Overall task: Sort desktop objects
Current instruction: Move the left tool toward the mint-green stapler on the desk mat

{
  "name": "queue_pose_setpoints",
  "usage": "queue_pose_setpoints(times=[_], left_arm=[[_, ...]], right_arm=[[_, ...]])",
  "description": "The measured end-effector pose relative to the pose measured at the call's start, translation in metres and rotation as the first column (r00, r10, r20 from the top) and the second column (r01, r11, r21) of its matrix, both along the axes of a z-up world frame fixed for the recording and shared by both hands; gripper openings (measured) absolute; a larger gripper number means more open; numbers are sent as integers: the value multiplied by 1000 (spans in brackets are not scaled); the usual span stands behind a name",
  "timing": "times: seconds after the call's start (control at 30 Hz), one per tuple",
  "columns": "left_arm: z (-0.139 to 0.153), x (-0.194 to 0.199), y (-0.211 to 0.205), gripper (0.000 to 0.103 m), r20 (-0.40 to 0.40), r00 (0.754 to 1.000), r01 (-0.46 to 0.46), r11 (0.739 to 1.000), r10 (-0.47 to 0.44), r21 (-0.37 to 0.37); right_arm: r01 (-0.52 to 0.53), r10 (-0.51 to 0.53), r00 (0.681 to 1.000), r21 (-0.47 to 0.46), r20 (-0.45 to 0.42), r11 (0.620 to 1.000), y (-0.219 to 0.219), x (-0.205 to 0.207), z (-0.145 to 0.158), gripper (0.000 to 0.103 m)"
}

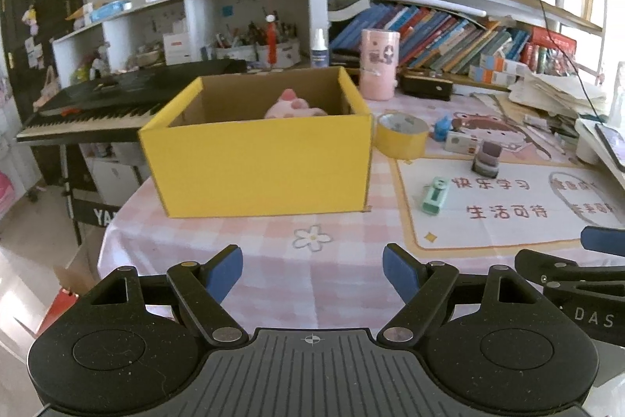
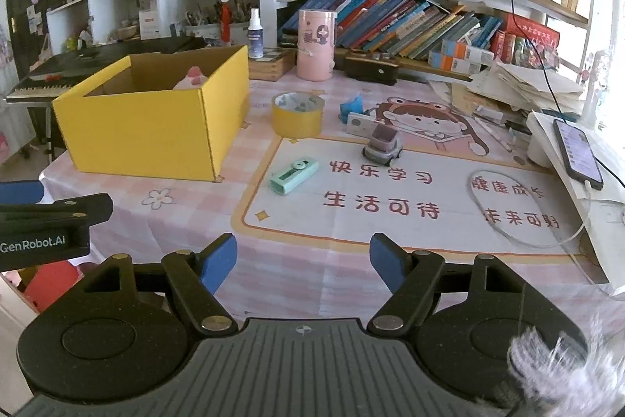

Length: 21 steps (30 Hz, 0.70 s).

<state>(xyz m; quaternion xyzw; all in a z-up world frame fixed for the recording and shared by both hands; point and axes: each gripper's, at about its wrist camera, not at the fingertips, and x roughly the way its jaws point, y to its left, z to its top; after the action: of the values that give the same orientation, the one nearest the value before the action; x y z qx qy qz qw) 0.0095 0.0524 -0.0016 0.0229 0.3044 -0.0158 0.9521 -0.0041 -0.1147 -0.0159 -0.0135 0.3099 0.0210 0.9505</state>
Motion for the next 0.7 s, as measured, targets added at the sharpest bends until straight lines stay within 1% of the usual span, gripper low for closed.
queue_pose_setpoints(times=[0.7], left_arm=[[-4,27,-55,81,-37,995,93,995,-92,28]], right_arm=[[42,-41,998,16,-56,999,-49,18,-8,73]])
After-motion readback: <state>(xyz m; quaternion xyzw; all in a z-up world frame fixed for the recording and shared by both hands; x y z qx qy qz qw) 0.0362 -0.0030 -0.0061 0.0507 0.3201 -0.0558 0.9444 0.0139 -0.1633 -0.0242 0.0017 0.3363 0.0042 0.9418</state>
